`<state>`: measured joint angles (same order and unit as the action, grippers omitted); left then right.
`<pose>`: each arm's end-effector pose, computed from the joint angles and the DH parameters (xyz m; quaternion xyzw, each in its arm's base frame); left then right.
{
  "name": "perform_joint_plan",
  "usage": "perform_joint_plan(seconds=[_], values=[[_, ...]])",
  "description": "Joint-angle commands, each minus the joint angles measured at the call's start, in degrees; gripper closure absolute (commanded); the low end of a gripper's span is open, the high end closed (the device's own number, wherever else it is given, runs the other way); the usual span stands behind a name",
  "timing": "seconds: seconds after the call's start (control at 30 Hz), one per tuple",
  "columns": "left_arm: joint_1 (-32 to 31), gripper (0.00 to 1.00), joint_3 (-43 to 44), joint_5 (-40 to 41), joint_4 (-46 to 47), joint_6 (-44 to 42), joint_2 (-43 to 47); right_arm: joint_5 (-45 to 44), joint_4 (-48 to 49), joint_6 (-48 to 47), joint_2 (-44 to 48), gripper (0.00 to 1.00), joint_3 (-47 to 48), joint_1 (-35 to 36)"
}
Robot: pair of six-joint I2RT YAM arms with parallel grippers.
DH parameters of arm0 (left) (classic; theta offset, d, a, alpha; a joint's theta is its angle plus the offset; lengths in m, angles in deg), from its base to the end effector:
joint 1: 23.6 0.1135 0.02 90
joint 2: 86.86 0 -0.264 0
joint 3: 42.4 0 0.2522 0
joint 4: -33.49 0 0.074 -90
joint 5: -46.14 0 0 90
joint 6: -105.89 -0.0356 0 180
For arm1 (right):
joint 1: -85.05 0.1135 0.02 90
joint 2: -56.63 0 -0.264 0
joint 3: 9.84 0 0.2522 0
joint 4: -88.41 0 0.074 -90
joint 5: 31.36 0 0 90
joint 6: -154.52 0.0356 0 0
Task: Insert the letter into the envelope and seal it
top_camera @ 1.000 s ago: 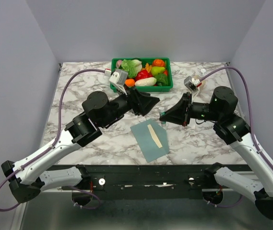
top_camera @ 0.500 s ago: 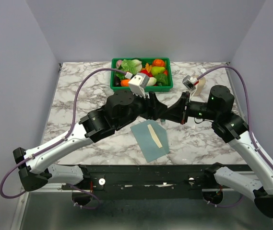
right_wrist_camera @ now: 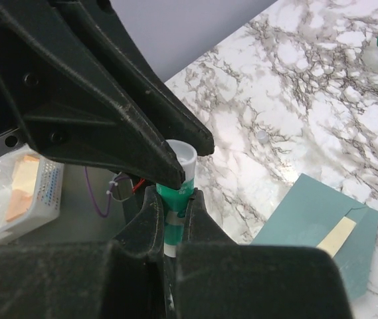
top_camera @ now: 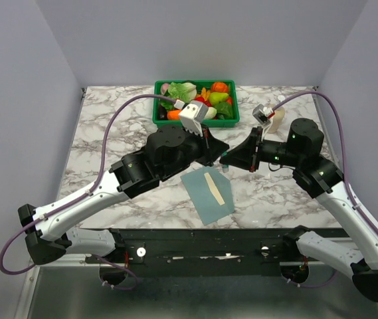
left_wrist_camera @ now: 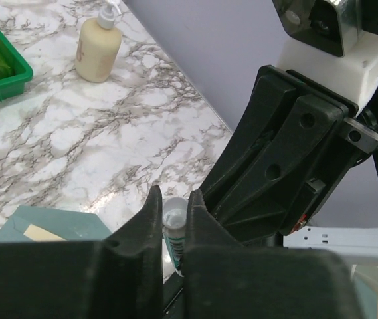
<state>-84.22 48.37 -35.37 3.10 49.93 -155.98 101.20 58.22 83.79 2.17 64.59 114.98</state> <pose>0.1362 -0.2312 0.4366 0.1271 0.7477 -0.4394 0.4814 0.1632 0.1218 0.3967 -0.2982 0.6903 0.5020 0.4274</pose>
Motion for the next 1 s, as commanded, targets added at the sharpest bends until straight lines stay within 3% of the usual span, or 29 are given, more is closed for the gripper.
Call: perform_joint_plan(seconds=[0.0,0.17,0.43,0.7,0.77,0.83,0.97], values=[[0.59,1.0,-2.99,-3.28,3.94,-2.05,1.97,-0.2,-0.19,-0.02,1.28,0.99,-0.02,0.04],[0.68,1.0,-7.57,-8.75,8.53,-4.94,6.1,4.36,-1.85,-2.21,1.55,0.99,2.09,0.04],[1.65,1.0,-14.87,-34.12,18.19,-9.96,11.9,20.51,-1.86,-3.1,2.34,0.99,4.37,0.04],[2.08,1.0,-13.56,-51.09,23.99,-11.37,9.36,28.01,0.34,-1.08,3.92,0.99,3.67,0.04],[2.35,0.81,-13.12,-51.91,24.71,-11.37,7.96,28.62,0.87,-0.55,4.18,0.99,3.41,0.04],[3.22,0.48,-12.85,-50.68,25.5,-11.37,7.34,27.75,0.96,-0.55,4.71,0.99,2.97,0.04],[6.11,0.24,-12.24,-47.96,27.34,-9.97,8.12,25.64,1.13,-0.37,5.76,0.99,1.13,0.04]])
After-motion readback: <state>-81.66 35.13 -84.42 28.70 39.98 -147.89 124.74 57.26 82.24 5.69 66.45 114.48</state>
